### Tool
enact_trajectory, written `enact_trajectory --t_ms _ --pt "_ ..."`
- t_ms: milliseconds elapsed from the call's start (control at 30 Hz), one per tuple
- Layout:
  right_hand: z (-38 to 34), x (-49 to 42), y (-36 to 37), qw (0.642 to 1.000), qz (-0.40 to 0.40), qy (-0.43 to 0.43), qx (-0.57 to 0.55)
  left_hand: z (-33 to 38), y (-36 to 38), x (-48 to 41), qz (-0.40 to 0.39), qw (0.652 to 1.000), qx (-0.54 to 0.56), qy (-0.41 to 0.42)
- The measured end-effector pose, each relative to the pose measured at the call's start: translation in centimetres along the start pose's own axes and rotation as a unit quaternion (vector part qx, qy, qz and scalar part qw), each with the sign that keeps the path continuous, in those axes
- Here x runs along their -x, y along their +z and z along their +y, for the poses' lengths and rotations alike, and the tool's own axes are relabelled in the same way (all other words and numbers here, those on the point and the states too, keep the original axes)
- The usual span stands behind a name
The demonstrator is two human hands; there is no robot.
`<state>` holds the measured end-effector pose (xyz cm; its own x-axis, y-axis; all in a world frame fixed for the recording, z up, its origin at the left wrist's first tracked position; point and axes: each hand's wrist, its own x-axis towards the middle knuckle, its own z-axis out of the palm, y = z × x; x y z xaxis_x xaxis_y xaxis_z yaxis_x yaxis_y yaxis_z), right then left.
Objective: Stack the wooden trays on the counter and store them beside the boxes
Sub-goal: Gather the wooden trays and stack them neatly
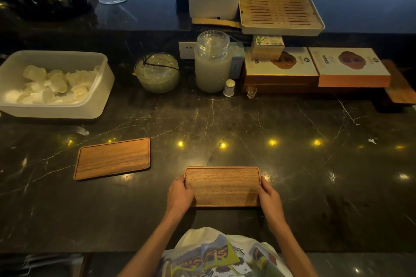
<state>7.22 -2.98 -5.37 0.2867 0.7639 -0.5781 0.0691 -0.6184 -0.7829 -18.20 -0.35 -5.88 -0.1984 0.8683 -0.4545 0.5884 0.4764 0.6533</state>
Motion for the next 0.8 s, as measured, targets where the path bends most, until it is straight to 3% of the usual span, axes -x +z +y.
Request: enact_trajectory --t_ms 300,367,433,500,567,800 --pt "0.0 0.2 0.2 0.999 -0.013 -0.017 0.048 0.9 -0.5 0.1 -0.007 0.999 -0.003 -0.032" --pt "-0.1 0.5 0.2 0.993 -0.017 -0.051 0.107 1.0 -0.8 0.5 0.0 1.0 -0.026 0.007" --pt "-0.1 0.8 0.3 0.961 -0.009 -0.13 0.243 0.8 -0.8 1.3 0.016 0.992 -0.081 0.094" --pt "-0.1 1.1 0.4 0.891 0.009 -0.209 0.404 0.4 -0.5 1.9 0.018 0.972 -0.156 0.174" --pt "0.0 1.0 0.6 0.842 0.015 -0.231 0.488 -0.1 -0.3 2.3 0.011 0.954 -0.225 0.196" --pt "-0.6 0.8 1.1 0.837 -0.001 -0.177 0.518 -0.7 -0.8 2.4 -0.009 0.954 -0.247 0.172"
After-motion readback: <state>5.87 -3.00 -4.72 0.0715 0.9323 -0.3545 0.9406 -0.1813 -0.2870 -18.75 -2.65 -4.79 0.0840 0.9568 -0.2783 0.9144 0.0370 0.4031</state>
